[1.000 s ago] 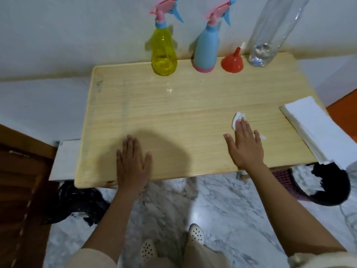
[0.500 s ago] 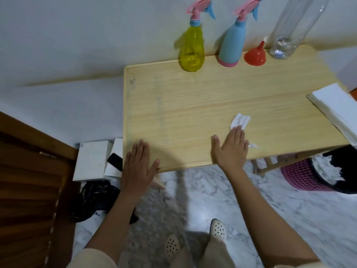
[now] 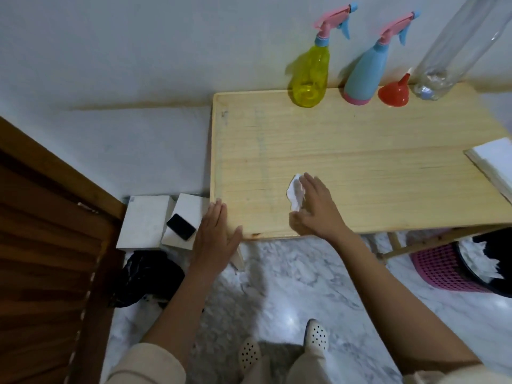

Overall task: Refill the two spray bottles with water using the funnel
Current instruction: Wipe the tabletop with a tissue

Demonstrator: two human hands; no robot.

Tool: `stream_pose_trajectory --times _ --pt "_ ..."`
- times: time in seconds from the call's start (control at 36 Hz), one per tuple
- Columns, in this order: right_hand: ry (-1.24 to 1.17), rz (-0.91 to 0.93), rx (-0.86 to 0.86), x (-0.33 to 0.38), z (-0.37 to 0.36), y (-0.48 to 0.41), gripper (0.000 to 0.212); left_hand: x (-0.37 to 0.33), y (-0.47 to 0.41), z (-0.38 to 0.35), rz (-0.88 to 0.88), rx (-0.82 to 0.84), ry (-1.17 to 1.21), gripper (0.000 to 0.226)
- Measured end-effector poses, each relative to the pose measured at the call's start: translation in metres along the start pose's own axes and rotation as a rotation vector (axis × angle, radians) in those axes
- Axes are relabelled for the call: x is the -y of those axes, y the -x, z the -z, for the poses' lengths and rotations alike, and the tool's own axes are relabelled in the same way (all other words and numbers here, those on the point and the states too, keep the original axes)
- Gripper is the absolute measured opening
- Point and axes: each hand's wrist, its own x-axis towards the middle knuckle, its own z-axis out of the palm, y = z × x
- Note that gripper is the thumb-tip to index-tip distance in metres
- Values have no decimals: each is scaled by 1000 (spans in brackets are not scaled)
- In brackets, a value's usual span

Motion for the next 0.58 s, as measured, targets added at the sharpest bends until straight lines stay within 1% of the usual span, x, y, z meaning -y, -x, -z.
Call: stream_pose_trajectory --times 0.03,0.06,0.08,0.14,0.17,0.19,0.28,0.39,0.44,0.53,0.58 --pt "43 37 52 -3 4 -4 98 -1 0 0 1 -8 6 88" --pt "82 59 121 -5 7 -8 100 -1 -1 1 -1 -15 10 88" --pt "110 78 186 -5 10 -11 97 -1 -1 1 -3 -22 10 88" --pt "116 124 238 -6 12 -15 80 -2 0 1 -4 -35 1 88" --pt "109 150 226 -7 12 -16 72 -2 0 1 -4 -38 -2 87" --pt "105 157 211 -10 12 -16 70 -2 0 1 -3 -40 -2 88" --pt "114 127 193 -20 9 -15 70 -4 0 1 5 -39 4 88" --pt "60 153 60 -20 2 -5 54 -8 1 2 25 -33 15 77" --pt "62 167 21 -20 -3 1 49 -11 0 3 38 -41 8 73" --pt "81 159 -16 -20 -10 8 49 -16 -1 4 53 -69 -11 60" --pt "75 141 0 -19 -12 9 52 -20 0 3 70 -73 -13 55"
